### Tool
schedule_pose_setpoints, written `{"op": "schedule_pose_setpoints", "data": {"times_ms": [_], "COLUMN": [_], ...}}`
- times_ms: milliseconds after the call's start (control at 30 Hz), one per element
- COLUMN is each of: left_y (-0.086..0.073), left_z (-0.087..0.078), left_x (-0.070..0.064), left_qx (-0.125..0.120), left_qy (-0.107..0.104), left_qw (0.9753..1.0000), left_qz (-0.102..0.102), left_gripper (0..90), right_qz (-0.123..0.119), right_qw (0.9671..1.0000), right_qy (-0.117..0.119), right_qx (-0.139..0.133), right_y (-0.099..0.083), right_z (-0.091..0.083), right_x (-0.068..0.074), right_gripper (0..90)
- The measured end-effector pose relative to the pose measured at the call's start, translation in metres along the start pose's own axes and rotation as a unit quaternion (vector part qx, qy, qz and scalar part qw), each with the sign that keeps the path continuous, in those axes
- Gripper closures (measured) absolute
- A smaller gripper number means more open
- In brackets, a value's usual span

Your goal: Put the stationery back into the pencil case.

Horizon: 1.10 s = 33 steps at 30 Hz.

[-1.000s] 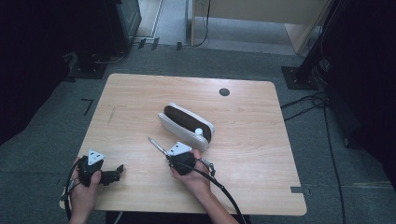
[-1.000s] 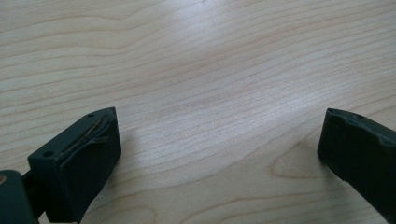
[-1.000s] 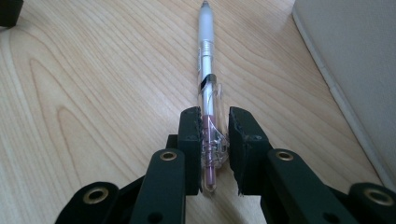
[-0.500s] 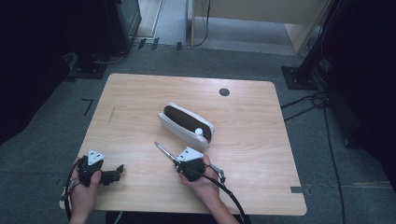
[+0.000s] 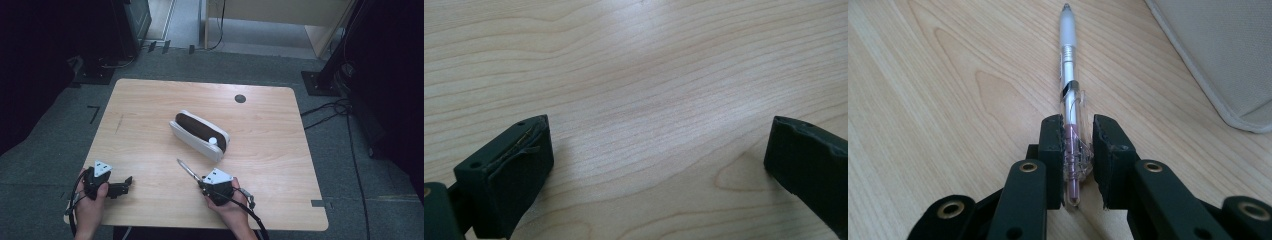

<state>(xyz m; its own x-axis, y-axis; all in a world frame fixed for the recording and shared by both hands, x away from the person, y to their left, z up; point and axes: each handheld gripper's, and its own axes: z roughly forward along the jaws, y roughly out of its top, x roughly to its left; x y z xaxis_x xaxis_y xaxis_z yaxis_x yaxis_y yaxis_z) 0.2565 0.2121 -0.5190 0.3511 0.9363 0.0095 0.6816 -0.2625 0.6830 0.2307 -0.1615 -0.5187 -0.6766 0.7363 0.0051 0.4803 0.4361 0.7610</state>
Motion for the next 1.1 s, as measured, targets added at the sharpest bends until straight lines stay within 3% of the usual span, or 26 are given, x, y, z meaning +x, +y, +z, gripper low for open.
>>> {"op": "schedule_pose_setpoints", "data": {"times_ms": [67, 133, 233, 467, 633, 900, 1100], "left_y": [0.0, 0.0, 0.0, 0.0, 0.0, 0.0, 0.0], "left_z": [0.0, 0.0, 0.0, 0.0, 0.0, 0.0, 0.0], "left_x": [0.0, 0.0, 0.0, 0.0, 0.0, 0.0, 0.0], "left_qx": [0.0, 0.0, 0.0, 0.0, 0.0, 0.0, 0.0], "left_qy": [0.0, 0.0, 0.0, 0.0, 0.0, 0.0, 0.0], "left_qw": [1.0, 1.0, 1.0, 1.0, 1.0, 1.0, 1.0], "left_qz": [0.0, 0.0, 0.0, 0.0, 0.0, 0.0, 0.0], "left_gripper": [0.0, 0.0, 0.0, 0.0, 0.0, 0.0, 0.0], "right_qz": [-0.002, -0.003, -0.017, -0.035, -0.035, -0.034, -0.028], "right_qw": [1.0, 0.9997, 0.9997, 0.9991, 0.9993, 0.9989, 0.9984], "right_qy": [0.006, 0.021, 0.015, 0.022, 0.015, -0.004, -0.004], "right_qx": [0.003, 0.01, 0.009, -0.004, 0.007, 0.031, 0.048], "right_y": [0.0, 0.002, 0.009, 0.038, 0.06, 0.072, 0.073], "right_z": [0.0, 0.001, 0.003, 0.016, 0.037, 0.061, 0.071], "right_x": [-0.002, -0.003, 0.002, 0.01, 0.01, 0.007, 0.005], "right_gripper": [74.2, 64.3, 60.3, 67.3, 71.6, 74.9, 76.0]}}
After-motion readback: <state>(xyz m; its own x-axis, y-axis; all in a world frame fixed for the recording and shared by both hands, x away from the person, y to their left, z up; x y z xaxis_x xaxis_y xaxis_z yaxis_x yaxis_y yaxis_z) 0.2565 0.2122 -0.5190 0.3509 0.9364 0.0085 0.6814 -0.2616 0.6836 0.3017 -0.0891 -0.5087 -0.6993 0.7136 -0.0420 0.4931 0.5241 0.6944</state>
